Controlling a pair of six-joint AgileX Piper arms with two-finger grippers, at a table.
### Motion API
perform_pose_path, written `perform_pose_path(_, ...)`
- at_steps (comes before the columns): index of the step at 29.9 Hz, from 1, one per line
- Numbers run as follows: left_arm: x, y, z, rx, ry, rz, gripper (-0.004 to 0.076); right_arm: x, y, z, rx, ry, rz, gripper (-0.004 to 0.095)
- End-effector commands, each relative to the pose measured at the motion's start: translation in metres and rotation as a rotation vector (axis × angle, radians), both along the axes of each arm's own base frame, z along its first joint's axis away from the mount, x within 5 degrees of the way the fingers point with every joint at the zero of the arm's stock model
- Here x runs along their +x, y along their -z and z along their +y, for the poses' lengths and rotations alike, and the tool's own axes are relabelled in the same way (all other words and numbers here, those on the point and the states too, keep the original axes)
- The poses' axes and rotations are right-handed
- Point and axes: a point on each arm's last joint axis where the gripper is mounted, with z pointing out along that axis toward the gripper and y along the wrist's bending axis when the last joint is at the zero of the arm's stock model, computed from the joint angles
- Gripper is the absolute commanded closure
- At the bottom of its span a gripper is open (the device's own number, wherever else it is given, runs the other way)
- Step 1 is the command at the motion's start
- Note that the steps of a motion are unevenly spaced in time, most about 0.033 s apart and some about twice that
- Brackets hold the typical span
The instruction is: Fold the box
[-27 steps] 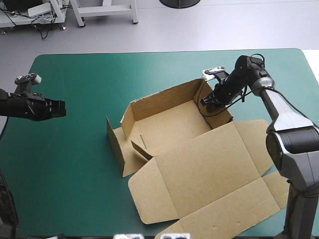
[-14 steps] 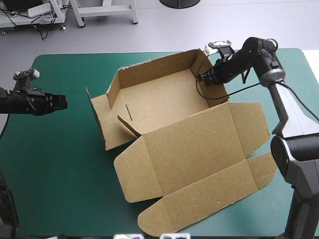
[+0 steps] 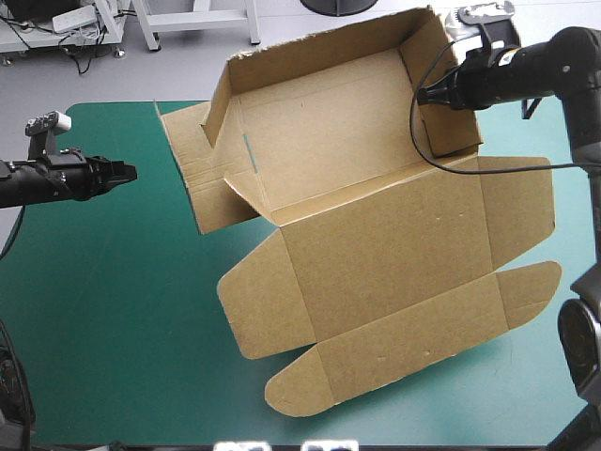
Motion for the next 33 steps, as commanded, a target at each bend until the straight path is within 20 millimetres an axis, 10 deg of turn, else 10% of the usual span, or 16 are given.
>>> perform_pose_path(1, -0.007, -0.035, -0.014, -0.117, 0.078, -0.168, 0.0715, -0.051, -0.05, -0.001, 0.062, -0.019, -0.142, 0.0908)
perform_pose_path(10, -0.016, -0.06, -0.032, -0.301, 0.224, -0.304, 0.0717, -0.093, -0.078, -0.004, 0.071, -0.012, -0.237, 0.0906)
perform_pose_path(21, -0.032, -0.08, -0.086, -0.37, 0.395, -0.346, 0.0717, -0.091, -0.078, -0.003, 0.097, -0.003, -0.24, 0.0906)
perform_pose_path(33, -0.073, -0.114, -0.099, -0.381, 0.434, -0.459, 0.0717, -0.079, -0.071, -0.006, 0.068, 0.03, -0.223, 0.0906)
